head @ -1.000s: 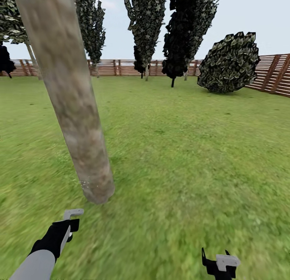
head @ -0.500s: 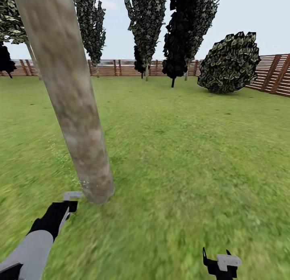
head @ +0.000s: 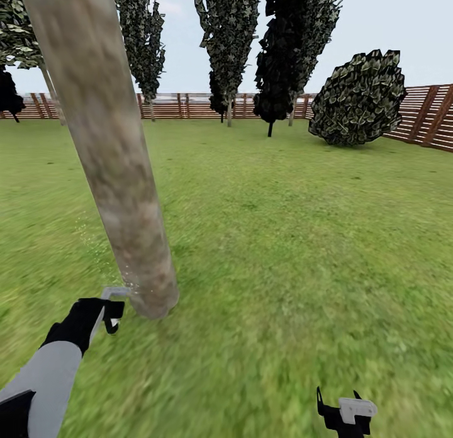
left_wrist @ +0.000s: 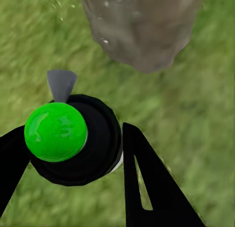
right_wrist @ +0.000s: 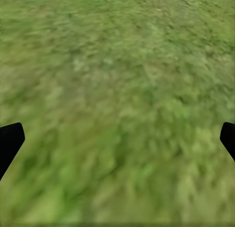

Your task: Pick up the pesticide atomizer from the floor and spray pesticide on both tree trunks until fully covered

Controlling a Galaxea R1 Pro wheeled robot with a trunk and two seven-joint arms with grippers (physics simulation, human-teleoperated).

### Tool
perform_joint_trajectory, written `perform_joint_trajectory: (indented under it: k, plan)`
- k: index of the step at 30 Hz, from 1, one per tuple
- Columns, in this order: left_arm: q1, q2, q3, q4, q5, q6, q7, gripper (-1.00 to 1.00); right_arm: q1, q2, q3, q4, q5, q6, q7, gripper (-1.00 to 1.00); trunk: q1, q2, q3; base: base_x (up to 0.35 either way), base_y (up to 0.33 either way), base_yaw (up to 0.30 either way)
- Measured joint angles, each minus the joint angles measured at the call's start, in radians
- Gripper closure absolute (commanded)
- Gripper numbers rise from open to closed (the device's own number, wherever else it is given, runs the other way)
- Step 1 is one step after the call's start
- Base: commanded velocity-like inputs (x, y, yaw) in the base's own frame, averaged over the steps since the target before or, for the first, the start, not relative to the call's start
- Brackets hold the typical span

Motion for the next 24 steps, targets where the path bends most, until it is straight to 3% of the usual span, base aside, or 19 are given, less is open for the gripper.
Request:
perform_joint_trajectory:
  k: [5, 6, 9, 10, 11, 13, 16, 21, 24]
  plan:
    - [-0.024, 0.112, -0.002, 0.0, -0.001, 0.047, -0.102, 1.0, 0.0, 0.001, 0.0, 0.0, 0.0, 0.0, -0.001, -1.0, 0.0, 0.0, 0.0, 0.0, 0.0, 0.0]
    - [-0.022, 0.114, -0.009, 0.0, 0.004, 0.049, -0.109, 1.0, 0.0, 0.001, 0.0, 0.0, -0.001, 0.0, -0.001, -1.0, 0.0, 0.0, 0.0, 0.0, 0.0, 0.0]
    - [-0.017, 0.109, -0.096, 0.0, 0.01, 0.052, -0.12, 1.0, 0.0, 0.001, 0.0, 0.0, -0.002, 0.0, -0.001, -1.0, 0.0, 0.0, 0.0, 0.0, 0.0, 0.068]
    - [-0.019, 0.093, -0.135, 0.0, 0.018, 0.054, -0.121, 1.0, 0.0, 0.001, 0.0, 0.0, -0.002, 0.0, -0.001, -1.0, 0.0, 0.0, 0.0, 0.0, 0.0, 0.221]
    - [-0.022, 0.075, -0.151, 0.0, 0.017, 0.055, -0.121, 1.0, 0.0, 0.001, 0.0, 0.0, -0.002, 0.0, -0.001, -1.0, 0.0, 0.0, 0.0, 0.0, 0.0, 0.242]
    - [-0.028, 0.058, -0.162, 0.0, 0.014, 0.055, -0.121, 1.0, 0.0, 0.001, 0.0, 0.0, -0.002, 0.0, -0.001, -1.0, 0.0, 0.0, 0.0, 0.0, 0.0, 0.24]
    - [-0.036, 0.053, -0.162, -0.001, 0.011, 0.055, -0.122, 1.0, 0.0, 0.001, 0.0, 0.0, -0.002, 0.0, -0.001, -1.0, 0.0, 0.0, 0.0, 0.0, 0.0, 0.046]
    - [-0.089, 0.074, -0.162, 0.0, 0.007, 0.058, -0.124, 1.0, 0.0, 0.001, 0.0, 0.0, -0.002, 0.0, -0.001, -1.0, 0.0, 0.0, 0.0, 0.0, 0.0, 0.006]
    - [-0.1, 0.095, -0.161, -0.001, 0.01, 0.098, -0.132, 1.0, 0.0, 0.001, 0.0, 0.0, -0.002, 0.0, -0.001, -1.0, 0.0, 0.0, 0.0, 0.0, 0.0, 0.0]
